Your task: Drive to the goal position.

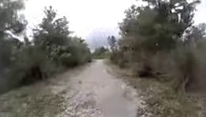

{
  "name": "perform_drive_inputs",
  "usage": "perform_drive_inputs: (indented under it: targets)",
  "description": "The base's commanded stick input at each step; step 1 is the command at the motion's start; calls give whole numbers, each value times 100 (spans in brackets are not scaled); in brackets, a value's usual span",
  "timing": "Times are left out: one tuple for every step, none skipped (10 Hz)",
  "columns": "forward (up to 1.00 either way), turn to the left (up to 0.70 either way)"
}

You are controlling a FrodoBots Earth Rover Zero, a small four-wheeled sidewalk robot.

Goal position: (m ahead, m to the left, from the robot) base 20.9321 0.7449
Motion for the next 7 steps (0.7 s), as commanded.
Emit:
perform_drive_inputs:
  targets:
    - [68,0]
    - [68,0]
    - [68,0]
    - [68,0]
    - [68,0]
    - [68,0]
    - [68,0]
